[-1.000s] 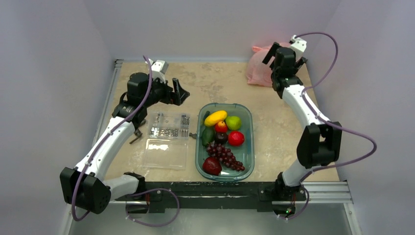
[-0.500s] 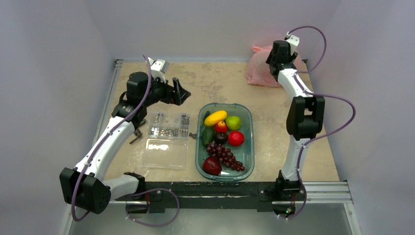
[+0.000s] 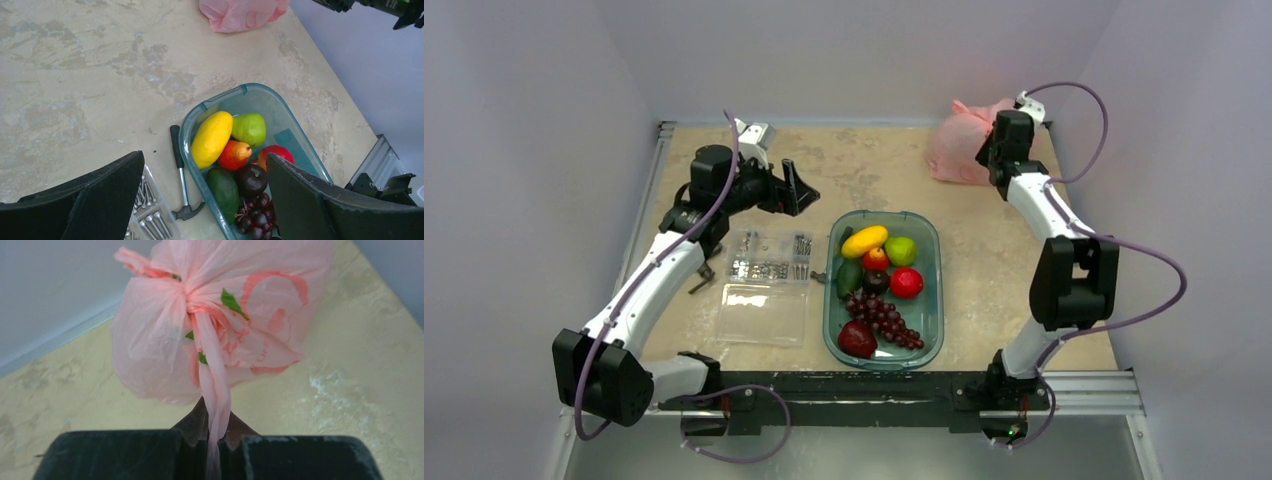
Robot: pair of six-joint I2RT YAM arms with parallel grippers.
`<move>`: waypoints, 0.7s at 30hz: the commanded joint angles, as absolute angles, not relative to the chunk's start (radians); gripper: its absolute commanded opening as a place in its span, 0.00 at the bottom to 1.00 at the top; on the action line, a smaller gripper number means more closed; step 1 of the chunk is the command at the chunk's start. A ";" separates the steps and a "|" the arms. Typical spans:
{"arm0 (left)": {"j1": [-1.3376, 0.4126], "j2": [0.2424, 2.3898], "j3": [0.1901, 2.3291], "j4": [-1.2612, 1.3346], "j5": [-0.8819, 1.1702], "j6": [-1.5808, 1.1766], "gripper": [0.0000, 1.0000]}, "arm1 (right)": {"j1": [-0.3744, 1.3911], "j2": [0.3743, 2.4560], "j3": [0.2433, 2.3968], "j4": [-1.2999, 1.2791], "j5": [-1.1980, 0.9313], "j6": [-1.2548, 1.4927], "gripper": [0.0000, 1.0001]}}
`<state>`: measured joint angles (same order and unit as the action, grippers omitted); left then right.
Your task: Take the fake fruits out of the plastic bag
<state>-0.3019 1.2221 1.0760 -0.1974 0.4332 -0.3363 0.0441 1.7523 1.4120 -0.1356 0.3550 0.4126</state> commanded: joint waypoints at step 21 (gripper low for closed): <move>-0.319 1.327 1.161 -0.199 0.495 -0.359 0.92 | 0.363 1.784 1.358 0.175 -0.517 0.361 0.00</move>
<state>-0.3149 1.3266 1.1110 -0.2005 0.5156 -0.3958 0.3042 1.7870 1.3304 0.1043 -0.3729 0.3996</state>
